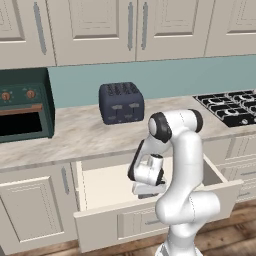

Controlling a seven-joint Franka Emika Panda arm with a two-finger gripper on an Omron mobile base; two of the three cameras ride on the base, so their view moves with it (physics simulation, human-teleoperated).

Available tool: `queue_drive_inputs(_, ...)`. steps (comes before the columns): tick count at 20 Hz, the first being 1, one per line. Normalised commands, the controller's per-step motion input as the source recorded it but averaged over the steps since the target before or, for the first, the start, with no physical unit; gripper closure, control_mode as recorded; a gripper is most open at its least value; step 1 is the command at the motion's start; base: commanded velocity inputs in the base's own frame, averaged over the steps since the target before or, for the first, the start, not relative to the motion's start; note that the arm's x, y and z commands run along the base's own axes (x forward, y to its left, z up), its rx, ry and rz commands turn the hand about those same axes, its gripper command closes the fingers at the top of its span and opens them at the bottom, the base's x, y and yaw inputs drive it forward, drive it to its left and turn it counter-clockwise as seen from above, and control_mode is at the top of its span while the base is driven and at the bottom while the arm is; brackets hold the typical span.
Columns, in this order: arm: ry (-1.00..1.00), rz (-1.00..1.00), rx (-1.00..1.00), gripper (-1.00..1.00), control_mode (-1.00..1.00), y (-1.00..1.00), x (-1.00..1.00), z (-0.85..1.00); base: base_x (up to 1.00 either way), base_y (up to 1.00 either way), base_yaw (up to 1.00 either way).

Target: Restock the sink supplies by placing the sponge and soap dispenser on the counter and next to the sink. Make sure the soap dispenser is upright.

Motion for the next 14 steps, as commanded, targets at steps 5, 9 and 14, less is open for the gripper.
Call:
queue_drive_inputs(5, 0.01, 0.0, 0.0, 1.0, -1.0, 0.0, -0.03, 0.06, 0.0, 0.0, 0.0)
queue_drive_inputs(9, 0.0, 0.01, -0.02, 1.0, -1.0, 0.0, -0.1, 0.55, 0.0, 0.0, 0.0)
queue_drive_inputs(14, -0.05, 0.07, -0.02, 1.0, -1.0, -0.08, -0.03, 0.98, 0.0, 0.0, 0.0)
